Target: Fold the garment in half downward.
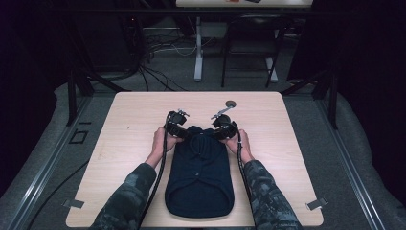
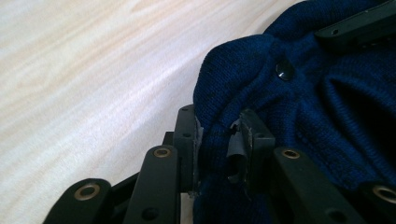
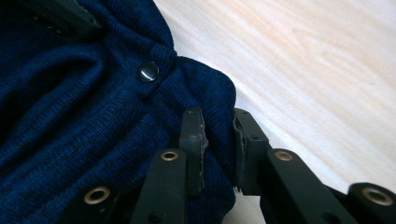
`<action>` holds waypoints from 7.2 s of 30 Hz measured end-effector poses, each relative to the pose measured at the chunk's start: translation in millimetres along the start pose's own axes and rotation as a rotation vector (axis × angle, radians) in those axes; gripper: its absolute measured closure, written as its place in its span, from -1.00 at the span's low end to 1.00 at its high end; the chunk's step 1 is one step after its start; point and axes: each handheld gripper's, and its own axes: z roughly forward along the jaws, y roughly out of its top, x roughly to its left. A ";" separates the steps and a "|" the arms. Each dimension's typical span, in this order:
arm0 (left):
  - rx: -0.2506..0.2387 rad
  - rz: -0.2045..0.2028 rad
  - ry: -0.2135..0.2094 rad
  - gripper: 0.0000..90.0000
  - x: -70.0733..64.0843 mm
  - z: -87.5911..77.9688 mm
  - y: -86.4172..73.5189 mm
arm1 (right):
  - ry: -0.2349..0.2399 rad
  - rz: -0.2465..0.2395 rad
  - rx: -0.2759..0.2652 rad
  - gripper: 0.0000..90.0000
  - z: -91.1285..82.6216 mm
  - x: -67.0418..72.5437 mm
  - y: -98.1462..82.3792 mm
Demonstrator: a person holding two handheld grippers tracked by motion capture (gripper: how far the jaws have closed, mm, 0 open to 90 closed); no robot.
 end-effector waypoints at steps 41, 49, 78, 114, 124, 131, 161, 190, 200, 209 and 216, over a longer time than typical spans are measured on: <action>-0.296 0.189 0.132 0.66 -29.1 -58.3 10.7 | -0.207 -0.221 -0.228 0.71 -71.7 18.2 13.1; -0.331 0.201 0.136 0.66 -28.9 -67.5 14.6 | -0.249 -0.267 -0.272 0.71 -80.7 21.7 16.2; -0.487 0.409 0.217 0.69 -58.6 -102.3 -3.6 | -0.327 -0.421 -0.452 0.72 -119.7 46.5 -5.7; -0.470 0.190 0.065 -0.40 -42.2 -110.7 -44.6 | -0.274 -0.487 -0.517 0.73 -111.7 59.8 -22.1; -0.382 0.156 -0.016 0.18 -75.3 -99.4 -81.1 | -0.278 -0.499 -0.518 0.73 -114.2 60.4 -20.9; -0.288 0.143 -0.059 0.74 -86.8 -67.7 -101.8 | -0.269 -0.507 -0.520 0.73 -115.6 61.9 -19.2; -0.288 -0.028 0.182 1.00 -101.1 -11.6 -99.6 | -0.198 -0.496 -0.552 0.73 -138.0 69.2 -35.4; -0.399 0.113 0.116 -0.10 -82.6 -97.9 -87.1 | -0.132 -0.456 -0.481 0.72 -135.1 70.5 -74.8; -0.389 0.258 0.053 0.00 -71.7 -107.0 -56.5 | -0.124 -0.459 -0.472 0.71 -136.8 72.3 -77.1; -0.369 0.306 0.036 0.76 -75.3 -100.2 -58.7 | -0.112 -0.442 -0.452 0.70 -137.8 73.0 -81.2; -0.365 0.305 0.039 0.57 -75.0 -102.5 -60.3 | -0.111 -0.453 -0.443 0.70 -137.1 74.3 -82.4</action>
